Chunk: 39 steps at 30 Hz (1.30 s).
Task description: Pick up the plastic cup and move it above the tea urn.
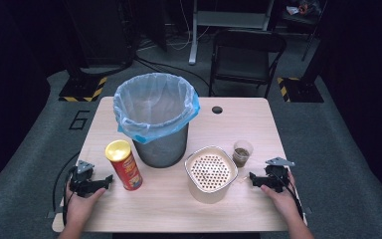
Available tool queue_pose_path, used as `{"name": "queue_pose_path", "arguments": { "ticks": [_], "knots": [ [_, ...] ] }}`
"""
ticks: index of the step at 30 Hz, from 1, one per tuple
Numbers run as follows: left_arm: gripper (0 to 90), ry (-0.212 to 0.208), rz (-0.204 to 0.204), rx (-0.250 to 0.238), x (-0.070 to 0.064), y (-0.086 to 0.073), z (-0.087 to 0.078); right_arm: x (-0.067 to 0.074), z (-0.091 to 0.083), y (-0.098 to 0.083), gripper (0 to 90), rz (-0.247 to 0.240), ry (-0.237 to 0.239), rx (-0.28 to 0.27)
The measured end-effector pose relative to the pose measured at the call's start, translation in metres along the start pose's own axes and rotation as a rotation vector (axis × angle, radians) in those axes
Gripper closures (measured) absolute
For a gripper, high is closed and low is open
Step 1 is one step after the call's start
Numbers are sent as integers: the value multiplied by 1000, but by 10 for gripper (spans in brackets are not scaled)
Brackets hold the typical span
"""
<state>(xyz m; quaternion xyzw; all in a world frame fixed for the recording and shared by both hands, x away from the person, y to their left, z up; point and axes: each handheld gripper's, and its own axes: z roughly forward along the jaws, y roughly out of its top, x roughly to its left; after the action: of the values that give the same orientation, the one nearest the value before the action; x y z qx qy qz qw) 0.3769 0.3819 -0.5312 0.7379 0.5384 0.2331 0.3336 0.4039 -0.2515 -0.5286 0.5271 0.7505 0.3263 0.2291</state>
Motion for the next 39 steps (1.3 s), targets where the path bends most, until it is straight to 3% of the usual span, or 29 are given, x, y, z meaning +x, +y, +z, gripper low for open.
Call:
{"name": "queue_pose_path", "arguments": {
  "ticks": [10, 17, 28, 33, 37, 39],
  "knots": [
    [119, -46, 25, -1, 0, -2, -2, 4, -1, -2, 67, 3, 10, 0],
    [137, -31, 29, 6, -2, -4, -6, 4, -2, -2, 67, 0, 12, 1],
    [148, 7, -3, -9, -3, -4, -4, 5, -4, -3, 122, -16, 27, -13],
    [151, 10, -10, -8, -4, -4, -4, 7, -8, -4, 227, -9, 23, -13],
    [151, 11, -8, -7, -3, -4, -4, 9, -14, -2, 441, 1, 21, 15],
    [151, 11, -8, -7, -3, -4, -4, 10, -16, 0, 490, 17, 40, 24]
  ]
}}
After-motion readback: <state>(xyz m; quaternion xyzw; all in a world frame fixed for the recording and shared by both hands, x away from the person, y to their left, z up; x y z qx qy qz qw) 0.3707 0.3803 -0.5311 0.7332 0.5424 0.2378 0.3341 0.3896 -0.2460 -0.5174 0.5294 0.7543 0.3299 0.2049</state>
